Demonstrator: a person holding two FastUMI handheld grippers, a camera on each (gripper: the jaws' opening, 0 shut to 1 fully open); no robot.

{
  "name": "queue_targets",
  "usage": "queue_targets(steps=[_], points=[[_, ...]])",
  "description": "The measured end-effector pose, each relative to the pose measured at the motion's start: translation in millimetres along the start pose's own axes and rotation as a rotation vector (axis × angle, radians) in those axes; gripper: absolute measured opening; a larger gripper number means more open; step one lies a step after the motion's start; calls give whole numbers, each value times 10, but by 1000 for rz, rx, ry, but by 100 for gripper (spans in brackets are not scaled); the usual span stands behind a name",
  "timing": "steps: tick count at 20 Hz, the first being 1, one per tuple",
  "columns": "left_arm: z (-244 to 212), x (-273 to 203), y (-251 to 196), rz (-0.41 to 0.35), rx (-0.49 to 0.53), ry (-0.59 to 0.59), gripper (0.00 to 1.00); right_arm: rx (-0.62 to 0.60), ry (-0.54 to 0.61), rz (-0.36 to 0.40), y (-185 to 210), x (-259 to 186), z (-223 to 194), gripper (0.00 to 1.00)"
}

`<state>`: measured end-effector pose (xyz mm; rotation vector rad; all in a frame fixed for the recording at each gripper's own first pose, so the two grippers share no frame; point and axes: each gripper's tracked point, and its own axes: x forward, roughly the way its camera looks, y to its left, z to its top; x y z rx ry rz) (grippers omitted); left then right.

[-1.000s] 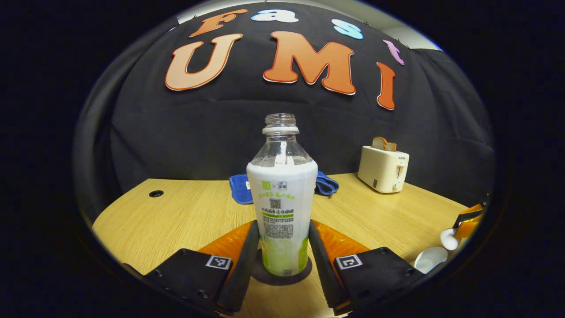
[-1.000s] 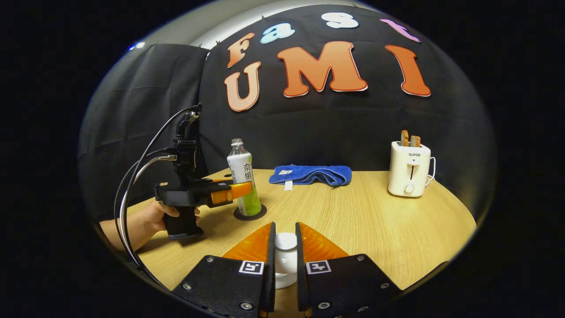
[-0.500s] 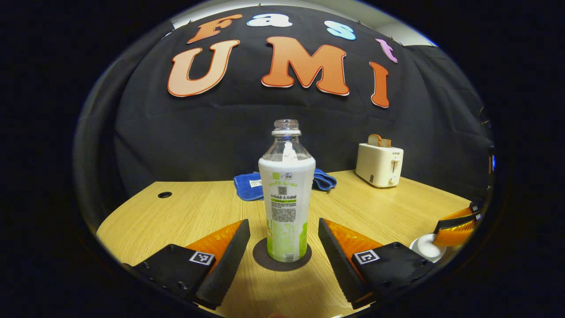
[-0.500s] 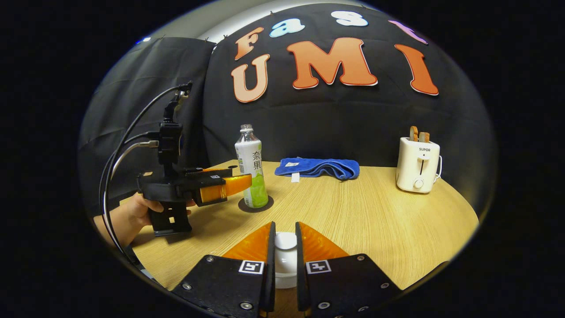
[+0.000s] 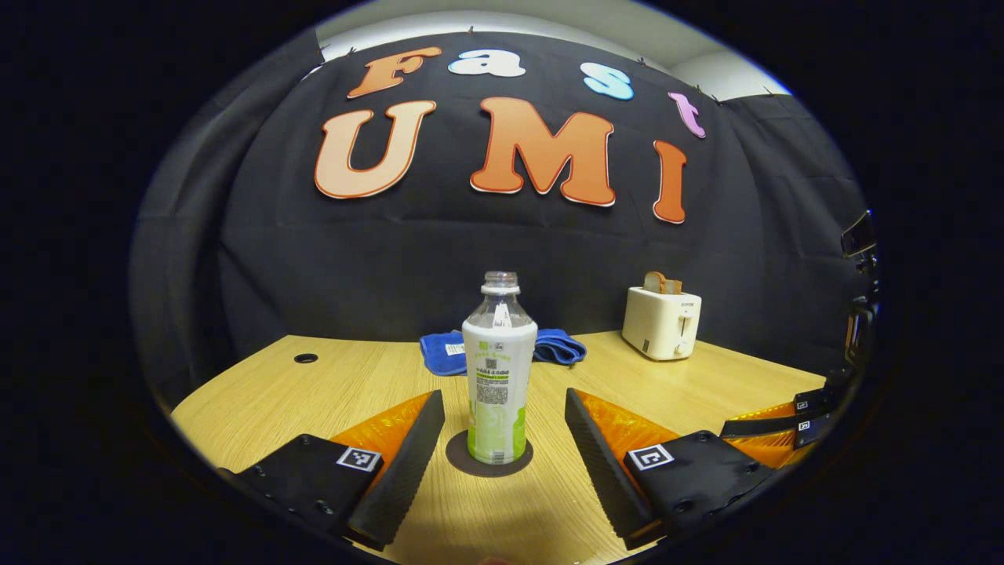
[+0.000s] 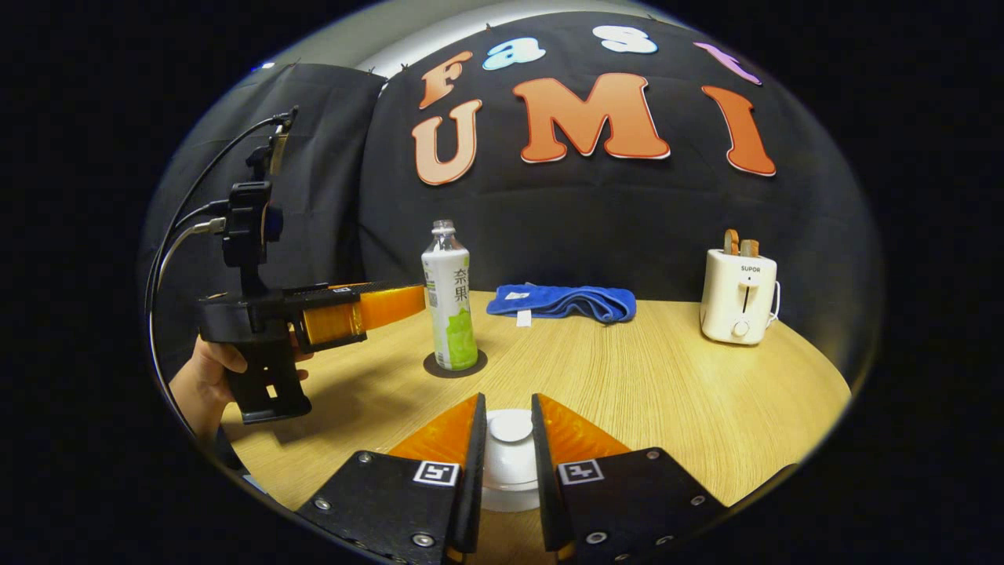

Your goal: Open the teacup lid with one hand, grasp the water bottle and pour water into the teacup with the other hand; after pouring, place the water bottle on the coaster and then close the teacup lid.

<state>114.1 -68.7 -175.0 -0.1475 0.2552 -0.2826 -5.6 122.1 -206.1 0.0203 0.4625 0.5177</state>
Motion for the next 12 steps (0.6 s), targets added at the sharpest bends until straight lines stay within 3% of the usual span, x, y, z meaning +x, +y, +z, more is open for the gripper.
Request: queue_targets(steps=[4, 8, 11, 12], points=[[239, -272, -16, 52, 34, -51, 98, 8, -105, -25, 0, -231, 369, 53], [467, -707, -30, 103, -13, -65, 98, 20, -153, -132, -212, -610, 652, 73], [667, -1067, -39, 139, -31, -89, 98, 6, -197, -162, -239, -942, 880, 78], [745, -1182, -29, 148, -25, -96, 98, -12, -211, -173, -260, -1011, 972, 73]])
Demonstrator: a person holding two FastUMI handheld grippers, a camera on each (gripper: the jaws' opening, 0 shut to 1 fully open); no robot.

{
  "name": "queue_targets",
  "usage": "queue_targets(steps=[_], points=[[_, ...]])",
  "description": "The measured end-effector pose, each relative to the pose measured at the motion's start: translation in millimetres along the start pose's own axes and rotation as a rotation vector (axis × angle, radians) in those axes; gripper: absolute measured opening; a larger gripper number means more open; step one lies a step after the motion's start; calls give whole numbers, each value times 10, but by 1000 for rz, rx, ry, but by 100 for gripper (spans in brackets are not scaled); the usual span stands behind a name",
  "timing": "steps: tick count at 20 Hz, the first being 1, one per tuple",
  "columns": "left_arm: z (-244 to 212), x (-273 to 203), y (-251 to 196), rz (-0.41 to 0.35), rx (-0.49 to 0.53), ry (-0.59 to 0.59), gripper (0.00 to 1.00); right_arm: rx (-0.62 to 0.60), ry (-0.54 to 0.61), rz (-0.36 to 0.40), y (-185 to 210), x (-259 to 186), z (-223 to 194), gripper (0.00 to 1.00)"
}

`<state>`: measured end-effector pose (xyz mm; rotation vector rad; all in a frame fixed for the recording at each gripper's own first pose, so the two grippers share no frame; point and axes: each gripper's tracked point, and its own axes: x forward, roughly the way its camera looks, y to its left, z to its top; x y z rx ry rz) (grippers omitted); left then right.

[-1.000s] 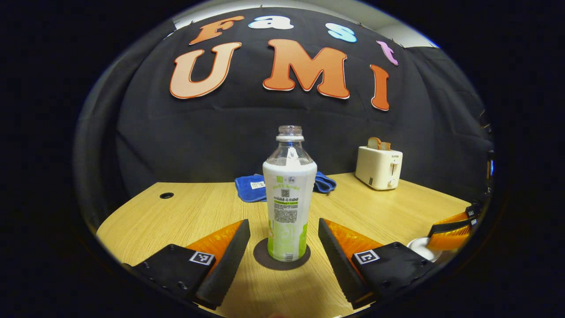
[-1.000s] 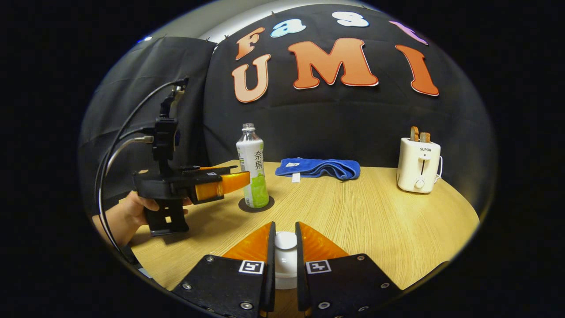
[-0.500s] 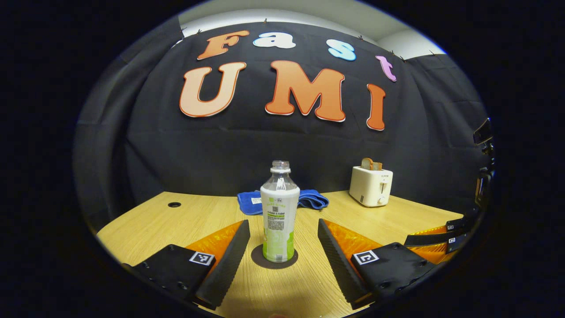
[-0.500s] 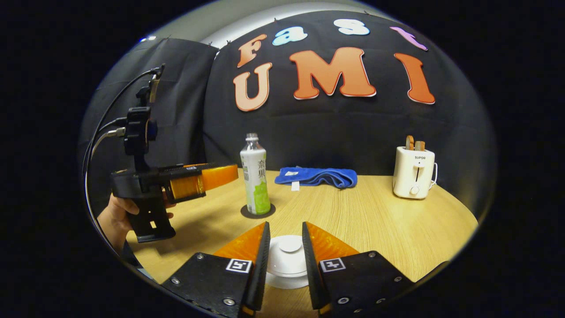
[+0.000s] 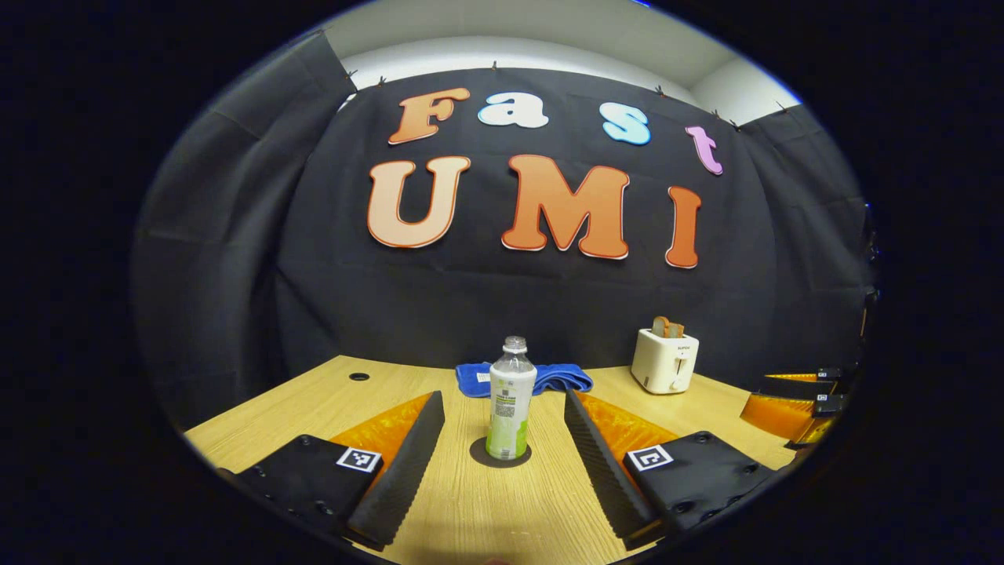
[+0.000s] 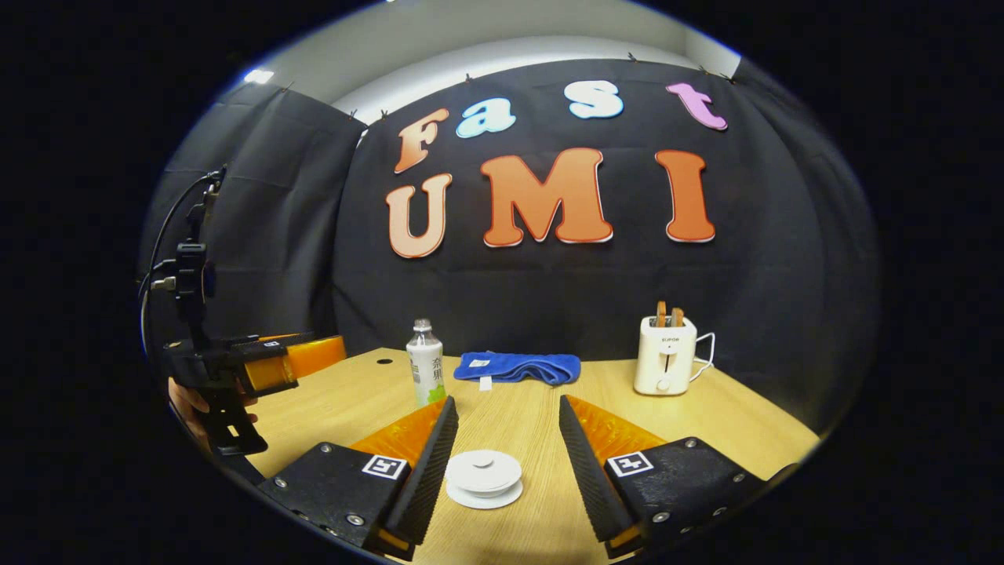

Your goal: Open the teacup lid with one hand, grasp the water bottle and pour water into the teacup with the other hand; after pouring, place the water bottle on the coaster and then close the teacup lid.

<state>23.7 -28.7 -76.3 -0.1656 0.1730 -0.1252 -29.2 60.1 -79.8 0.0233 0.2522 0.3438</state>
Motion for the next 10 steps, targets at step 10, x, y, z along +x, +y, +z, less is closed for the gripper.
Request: queue_targets(steps=[10], points=[[397, -396, 345, 121, 100, -79, 98, -93, -43, -35, 96, -36, 163, 83]])
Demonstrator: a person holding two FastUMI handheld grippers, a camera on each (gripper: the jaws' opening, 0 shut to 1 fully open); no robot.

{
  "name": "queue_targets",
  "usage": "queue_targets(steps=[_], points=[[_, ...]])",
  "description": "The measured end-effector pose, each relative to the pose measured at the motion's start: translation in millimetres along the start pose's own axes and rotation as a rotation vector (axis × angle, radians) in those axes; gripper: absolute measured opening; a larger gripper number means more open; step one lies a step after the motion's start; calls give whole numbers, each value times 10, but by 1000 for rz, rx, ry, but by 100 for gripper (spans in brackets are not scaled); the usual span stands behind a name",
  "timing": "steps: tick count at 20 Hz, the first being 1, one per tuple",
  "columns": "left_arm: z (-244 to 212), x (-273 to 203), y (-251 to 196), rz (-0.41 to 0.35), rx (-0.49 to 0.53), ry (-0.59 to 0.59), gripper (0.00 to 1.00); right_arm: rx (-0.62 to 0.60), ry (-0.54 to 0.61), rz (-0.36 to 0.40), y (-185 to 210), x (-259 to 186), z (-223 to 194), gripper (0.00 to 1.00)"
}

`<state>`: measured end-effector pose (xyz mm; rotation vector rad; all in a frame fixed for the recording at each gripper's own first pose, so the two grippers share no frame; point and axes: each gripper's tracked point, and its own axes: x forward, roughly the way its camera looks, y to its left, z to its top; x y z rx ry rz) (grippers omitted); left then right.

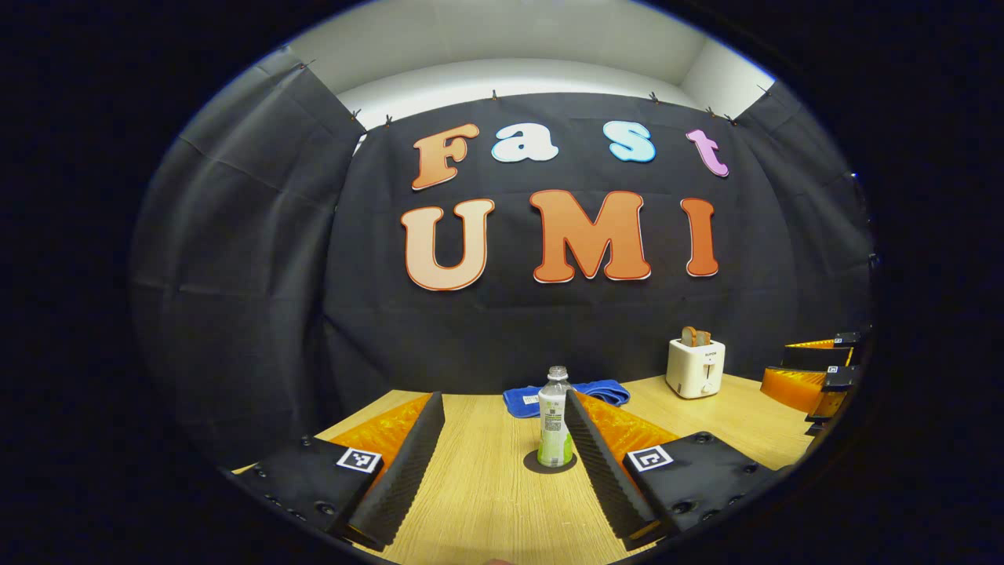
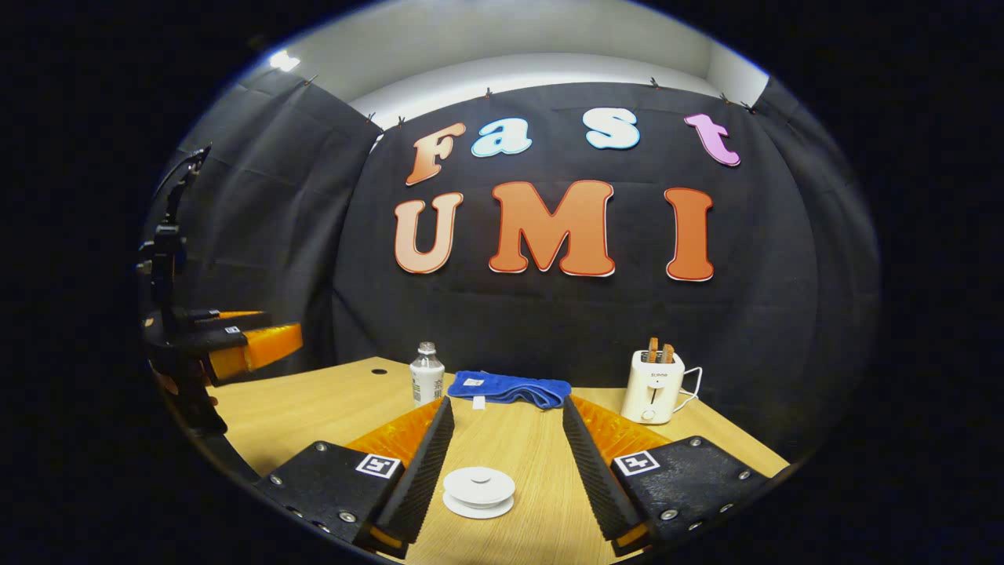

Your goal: Open the teacup lid with one hand, grasp the water bottle and pour water into the teacup with the other hand; after pouring, place the water bottle on the coaster and then close the teacup lid.

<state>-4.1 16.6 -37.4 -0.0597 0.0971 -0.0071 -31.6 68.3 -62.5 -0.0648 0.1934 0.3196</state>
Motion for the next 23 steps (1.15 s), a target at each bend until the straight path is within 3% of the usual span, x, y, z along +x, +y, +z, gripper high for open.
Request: queue_targets(steps=[11, 23], points=[[101, -94, -104, 21, 11, -38, 98, 71, -55, -26, -115, -99, 192, 88], [162, -67, -86, 59, 32, -65, 98, 69, -69, -61, -294, -201, 214, 88]])
